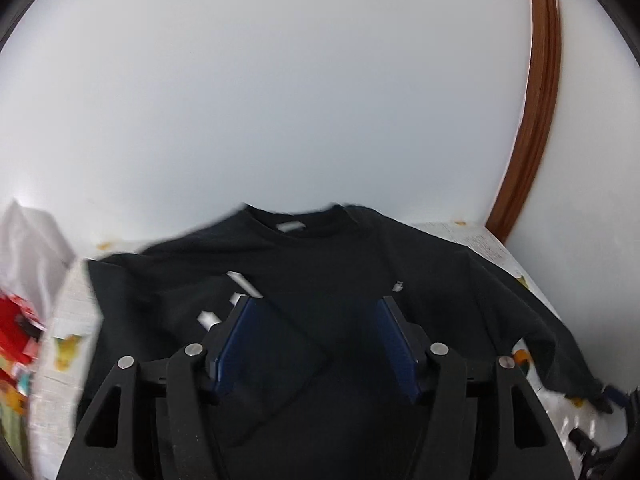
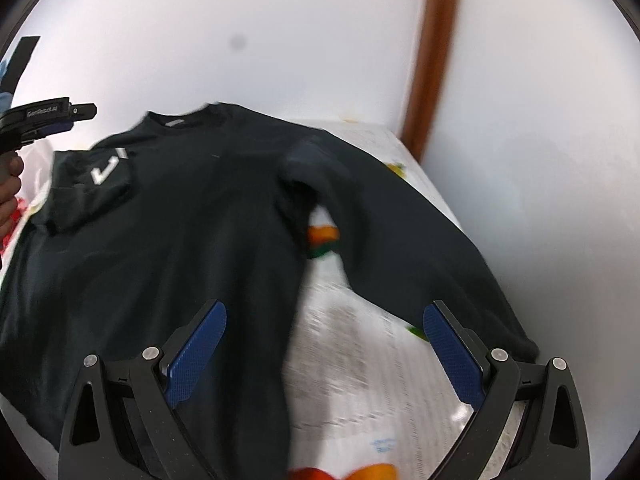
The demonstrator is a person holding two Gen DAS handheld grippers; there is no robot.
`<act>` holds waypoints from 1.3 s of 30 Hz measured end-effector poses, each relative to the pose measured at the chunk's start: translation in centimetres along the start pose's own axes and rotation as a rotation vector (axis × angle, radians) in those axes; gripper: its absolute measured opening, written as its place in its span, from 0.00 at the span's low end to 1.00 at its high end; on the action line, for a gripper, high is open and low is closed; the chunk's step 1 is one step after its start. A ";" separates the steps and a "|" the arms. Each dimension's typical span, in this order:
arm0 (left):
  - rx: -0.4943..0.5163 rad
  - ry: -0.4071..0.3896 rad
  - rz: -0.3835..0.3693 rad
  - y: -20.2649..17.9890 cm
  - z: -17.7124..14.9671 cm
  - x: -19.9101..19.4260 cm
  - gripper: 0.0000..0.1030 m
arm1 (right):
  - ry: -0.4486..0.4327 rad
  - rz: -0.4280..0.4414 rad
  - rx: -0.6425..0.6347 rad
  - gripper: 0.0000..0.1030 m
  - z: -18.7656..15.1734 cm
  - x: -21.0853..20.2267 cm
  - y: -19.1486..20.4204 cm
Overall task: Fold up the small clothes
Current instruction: 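Open the left tool to release the folded sleeve onto the body, then grasp the plain sleeve cuff with the right tool and lay it across the body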
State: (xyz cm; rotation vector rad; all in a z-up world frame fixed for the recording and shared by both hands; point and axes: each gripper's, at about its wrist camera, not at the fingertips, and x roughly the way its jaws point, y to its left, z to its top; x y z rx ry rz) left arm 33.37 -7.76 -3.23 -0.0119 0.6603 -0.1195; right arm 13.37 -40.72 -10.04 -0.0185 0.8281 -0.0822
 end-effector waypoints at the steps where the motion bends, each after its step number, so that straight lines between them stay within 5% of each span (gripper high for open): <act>1: -0.004 0.000 0.012 1.1 -0.2 -0.7 0.59 | -0.010 0.014 -0.010 0.95 0.5 -0.1 0.9; 3: -0.038 0.011 0.035 3.9 -1.1 -2.0 0.62 | -0.026 0.051 -0.023 0.88 1.4 -0.2 2.9; 5: -0.074 0.027 0.076 7.1 -2.3 -2.8 0.62 | -0.019 0.106 -0.038 0.69 2.8 0.1 5.7; 7: -0.112 0.060 0.138 10.7 -4.1 -3.5 0.62 | -0.008 0.151 -0.053 0.64 4.1 0.8 8.3; 10: -0.177 0.129 0.195 15.6 -7.1 -3.6 0.62 | -0.011 0.195 -0.091 0.64 5.5 1.8 13.1; 16: -0.261 0.235 0.188 21.3 -12.9 -3.6 0.62 | 0.043 0.334 -0.183 0.64 7.6 5.1 22.9; 27: -0.245 0.245 0.101 21.5 -16.3 -2.4 0.64 | 0.096 0.414 -0.256 0.64 9.8 9.7 33.0; 33: -0.229 0.251 0.098 21.3 -16.8 -1.4 0.64 | 0.121 0.401 -0.276 0.50 9.4 11.9 34.9; 34: -0.229 0.252 0.103 21.3 -16.9 -1.4 0.64 | 0.112 0.394 -0.283 0.40 9.5 12.0 35.1; 35: -0.228 0.250 0.107 21.2 -17.0 -1.3 0.64 | 0.106 0.397 -0.293 0.12 9.5 12.0 35.3; 39: -0.216 0.239 0.116 21.1 -17.2 -1.3 0.64 | 0.102 0.430 -0.285 0.09 10.4 11.8 34.6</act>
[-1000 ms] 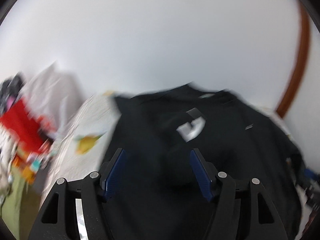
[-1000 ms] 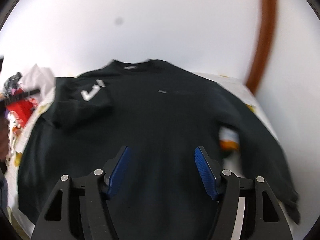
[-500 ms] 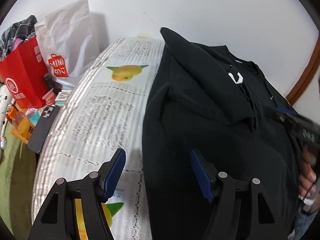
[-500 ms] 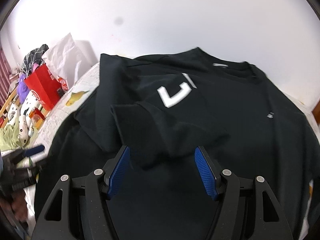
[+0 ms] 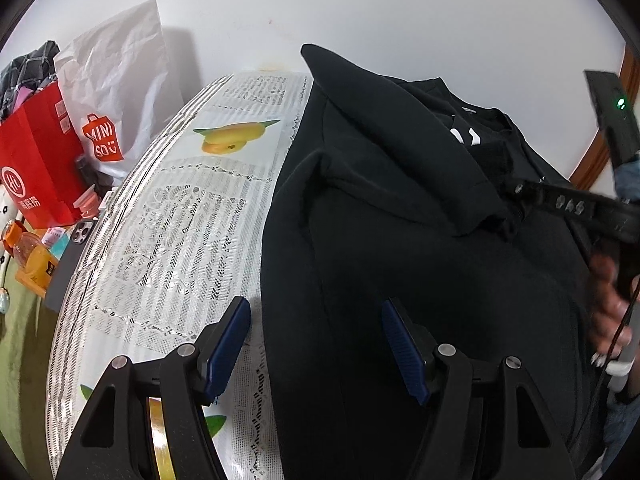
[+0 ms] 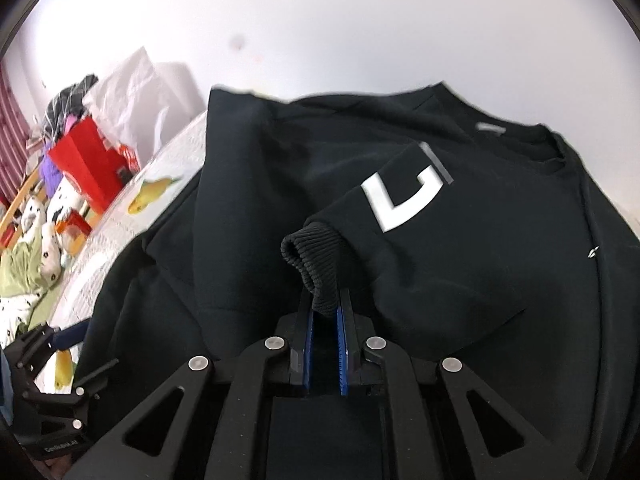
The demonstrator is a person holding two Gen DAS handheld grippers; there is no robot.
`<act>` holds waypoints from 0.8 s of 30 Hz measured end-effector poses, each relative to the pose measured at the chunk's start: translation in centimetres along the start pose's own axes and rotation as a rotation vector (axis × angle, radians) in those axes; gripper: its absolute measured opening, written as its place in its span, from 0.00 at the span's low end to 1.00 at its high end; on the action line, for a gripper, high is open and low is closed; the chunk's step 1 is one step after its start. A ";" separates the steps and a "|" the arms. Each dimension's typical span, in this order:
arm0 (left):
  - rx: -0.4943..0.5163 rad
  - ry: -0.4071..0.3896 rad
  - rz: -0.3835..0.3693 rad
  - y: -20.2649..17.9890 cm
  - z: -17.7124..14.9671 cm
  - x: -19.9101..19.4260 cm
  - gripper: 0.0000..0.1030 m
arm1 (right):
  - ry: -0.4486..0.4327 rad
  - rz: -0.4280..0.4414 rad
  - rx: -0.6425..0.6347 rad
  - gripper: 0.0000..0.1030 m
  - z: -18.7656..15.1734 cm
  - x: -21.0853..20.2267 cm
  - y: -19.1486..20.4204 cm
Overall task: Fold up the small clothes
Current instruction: 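Grasp the plain sleeve cuff with the right tool and lay it across the body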
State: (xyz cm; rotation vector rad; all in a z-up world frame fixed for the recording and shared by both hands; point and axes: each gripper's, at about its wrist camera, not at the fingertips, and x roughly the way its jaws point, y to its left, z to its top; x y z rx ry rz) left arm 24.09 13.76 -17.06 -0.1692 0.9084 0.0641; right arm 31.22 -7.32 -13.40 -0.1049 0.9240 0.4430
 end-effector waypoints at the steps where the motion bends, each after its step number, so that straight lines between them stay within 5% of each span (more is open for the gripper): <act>1: 0.007 -0.004 0.005 0.0 -0.1 0.0 0.64 | -0.016 -0.006 -0.002 0.08 0.2 -0.5 -0.3; 10: 0.028 -0.019 0.063 -0.3 -0.3 0.2 0.65 | -0.196 -0.135 0.151 0.08 1.5 -9.5 -10.7; 14: 0.033 -0.021 0.070 -0.3 -0.3 0.3 0.65 | -0.200 -0.160 0.293 0.08 0.5 -11.6 -17.2; 24: 0.032 -0.018 0.090 -0.7 -0.3 0.4 0.68 | -0.180 -0.218 0.422 0.08 -3.7 -13.1 -23.4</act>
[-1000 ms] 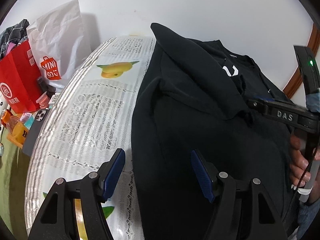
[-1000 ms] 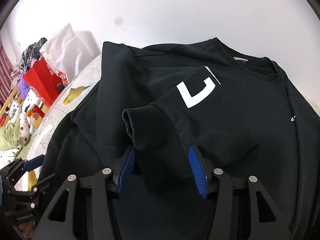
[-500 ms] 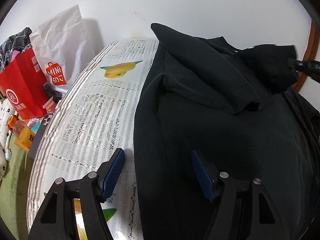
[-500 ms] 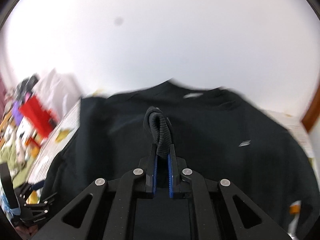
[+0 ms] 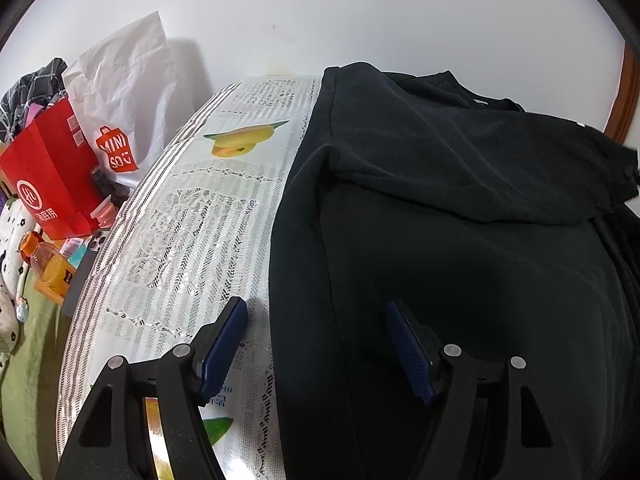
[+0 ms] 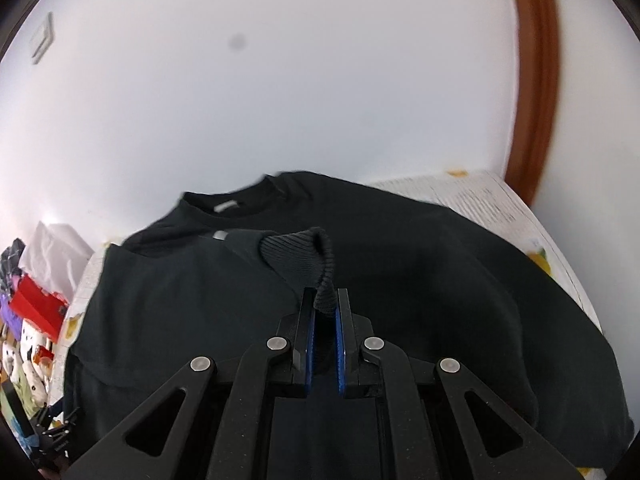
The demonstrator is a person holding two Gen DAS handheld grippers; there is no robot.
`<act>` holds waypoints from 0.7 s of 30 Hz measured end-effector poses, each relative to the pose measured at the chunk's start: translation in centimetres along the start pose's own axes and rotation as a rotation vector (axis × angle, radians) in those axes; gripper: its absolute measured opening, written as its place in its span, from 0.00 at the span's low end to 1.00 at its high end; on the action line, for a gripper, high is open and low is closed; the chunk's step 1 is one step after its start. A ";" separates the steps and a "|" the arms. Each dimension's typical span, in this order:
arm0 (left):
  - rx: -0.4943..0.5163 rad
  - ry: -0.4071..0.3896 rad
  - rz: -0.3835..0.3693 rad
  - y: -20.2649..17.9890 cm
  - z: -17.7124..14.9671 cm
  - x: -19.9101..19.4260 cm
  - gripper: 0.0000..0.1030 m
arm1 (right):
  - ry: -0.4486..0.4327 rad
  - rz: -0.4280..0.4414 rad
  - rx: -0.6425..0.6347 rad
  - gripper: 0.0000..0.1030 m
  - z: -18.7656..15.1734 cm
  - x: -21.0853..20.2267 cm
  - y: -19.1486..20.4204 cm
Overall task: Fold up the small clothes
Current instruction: 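Grasp the plain sleeve cuff with the right tool and lay it across the body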
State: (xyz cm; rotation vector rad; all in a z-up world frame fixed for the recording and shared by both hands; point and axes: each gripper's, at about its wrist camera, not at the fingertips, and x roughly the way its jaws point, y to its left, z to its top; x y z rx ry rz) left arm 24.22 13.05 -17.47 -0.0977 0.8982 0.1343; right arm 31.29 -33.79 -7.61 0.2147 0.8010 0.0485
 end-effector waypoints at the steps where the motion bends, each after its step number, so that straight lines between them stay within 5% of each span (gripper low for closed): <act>1: 0.001 0.001 0.000 0.0 0.0 0.0 0.68 | 0.029 0.004 0.005 0.09 -0.4 0.5 -0.5; 7: 0.001 0.032 -0.006 0.5 0.2 -0.5 0.68 | 0.060 -0.183 -0.036 0.14 -2.3 1.3 -2.0; 10: 0.012 0.039 -0.007 0.4 -0.1 -1.0 0.68 | 0.049 -0.155 -0.065 0.31 -3.0 1.1 -1.5; 15: 0.039 0.038 -0.031 -0.2 -0.8 -2.1 0.68 | 0.079 -0.153 -0.143 0.35 -3.9 3.9 -0.4; 18: 0.053 0.046 -0.046 -0.3 -1.5 -2.8 0.68 | 0.124 -0.179 -0.078 0.37 -3.9 5.8 -1.4; 21: 0.054 0.046 -0.063 -0.2 -2.1 -3.2 0.68 | 0.127 -0.091 0.046 0.55 -3.7 6.6 -2.9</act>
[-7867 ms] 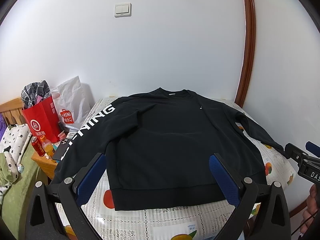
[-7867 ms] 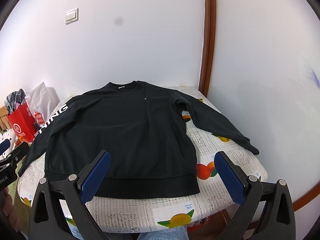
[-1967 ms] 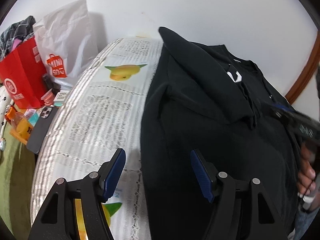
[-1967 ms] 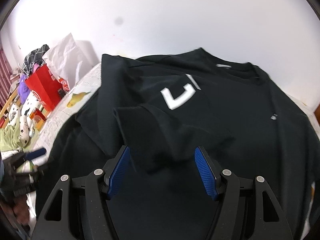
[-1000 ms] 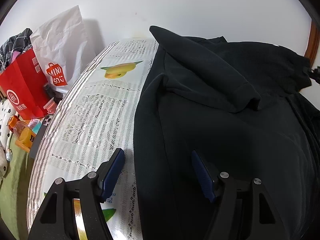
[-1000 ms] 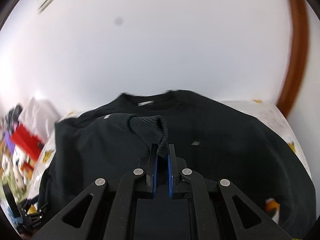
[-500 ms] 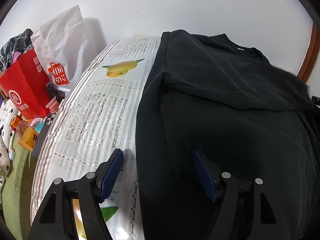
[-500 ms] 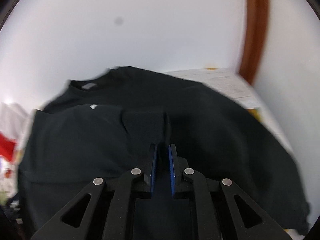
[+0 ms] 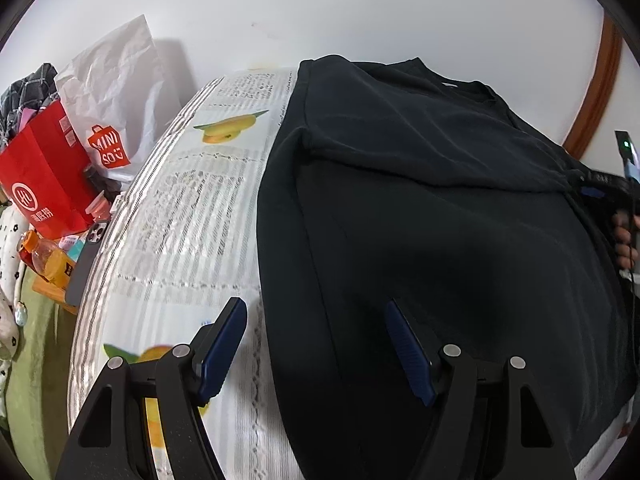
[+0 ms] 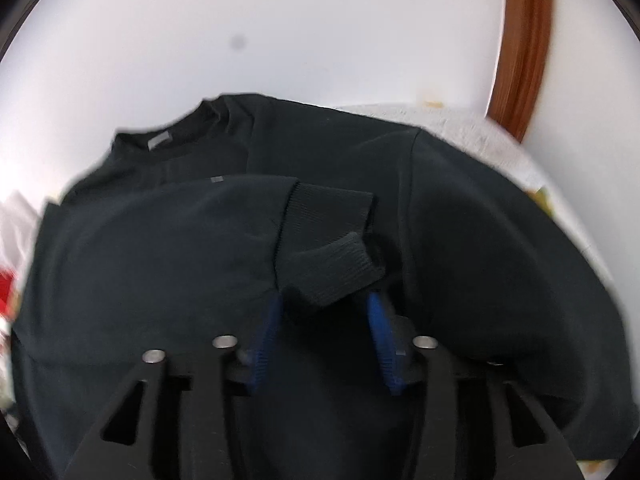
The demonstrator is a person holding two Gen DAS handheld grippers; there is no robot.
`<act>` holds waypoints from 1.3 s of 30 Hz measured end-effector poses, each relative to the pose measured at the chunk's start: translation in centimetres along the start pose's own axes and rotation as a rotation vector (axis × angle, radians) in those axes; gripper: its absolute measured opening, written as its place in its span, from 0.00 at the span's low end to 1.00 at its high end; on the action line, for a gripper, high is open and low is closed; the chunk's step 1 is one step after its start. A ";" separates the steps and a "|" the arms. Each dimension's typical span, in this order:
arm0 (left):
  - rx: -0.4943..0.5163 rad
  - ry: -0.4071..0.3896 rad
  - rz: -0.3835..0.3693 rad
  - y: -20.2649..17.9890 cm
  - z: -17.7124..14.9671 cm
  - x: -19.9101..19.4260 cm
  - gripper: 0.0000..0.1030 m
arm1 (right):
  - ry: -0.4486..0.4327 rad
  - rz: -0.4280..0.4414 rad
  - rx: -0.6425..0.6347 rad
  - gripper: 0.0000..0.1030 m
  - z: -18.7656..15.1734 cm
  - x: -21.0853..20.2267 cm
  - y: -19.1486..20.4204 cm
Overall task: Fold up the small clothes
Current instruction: 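Grasp the plain sleeve cuff with the right tool and lay it across the body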
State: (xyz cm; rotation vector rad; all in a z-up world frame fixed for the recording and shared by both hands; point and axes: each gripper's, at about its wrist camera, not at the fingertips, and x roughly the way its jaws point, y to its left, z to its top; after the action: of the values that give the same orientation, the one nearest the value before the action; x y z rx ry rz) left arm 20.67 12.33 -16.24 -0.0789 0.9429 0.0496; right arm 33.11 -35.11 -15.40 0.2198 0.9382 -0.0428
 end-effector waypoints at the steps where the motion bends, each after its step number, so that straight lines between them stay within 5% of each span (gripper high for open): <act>1: 0.000 0.002 -0.003 0.0 -0.1 0.1 0.68 | -0.002 0.017 0.027 0.56 0.1 0.1 -0.2; 4: -0.002 0.019 -0.006 0.0 -0.5 0.5 0.68 | 0.008 0.061 0.087 0.53 0.6 1.1 -0.7; 6: -0.009 0.018 -0.004 0.1 -0.7 0.6 0.68 | 0.017 0.077 0.088 0.18 0.8 1.5 -0.6; 9: -0.010 0.017 0.010 0.3 -0.9 0.5 0.68 | -0.016 0.097 0.068 0.08 0.9 0.1 -0.7; 13: -0.019 0.022 0.006 0.9 -1.2 0.2 0.68 | -0.082 0.092 0.080 0.09 0.1 -3.1 -1.6; 18: -0.025 0.034 -0.008 1.2 -1.6 -0.3 0.68 | 0.037 -0.006 0.007 0.25 -0.6 -0.9 -1.3; 22: -0.048 0.035 -0.032 1.8 -2.7 -1.3 0.68 | 0.037 -0.062 -0.027 0.40 -2.5 -3.4 -1.2; 31: -0.018 0.023 -0.073 1.0 -6.4 -4.1 0.66 | 0.001 -0.150 -0.113 0.54 -12.7 -12.6 -4.5; 39: 0.037 0.001 -0.036 -0.6 -9.4 -5.9 0.39 | 0.009 -0.108 -0.064 0.54 -21.5 -17.3 -7.8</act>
State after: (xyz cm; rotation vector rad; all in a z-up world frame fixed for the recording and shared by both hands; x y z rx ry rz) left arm 9.69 10.85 -16.90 -0.0613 0.9426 -0.0014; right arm 4.79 -39.32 -15.07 0.1098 0.9583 -0.1112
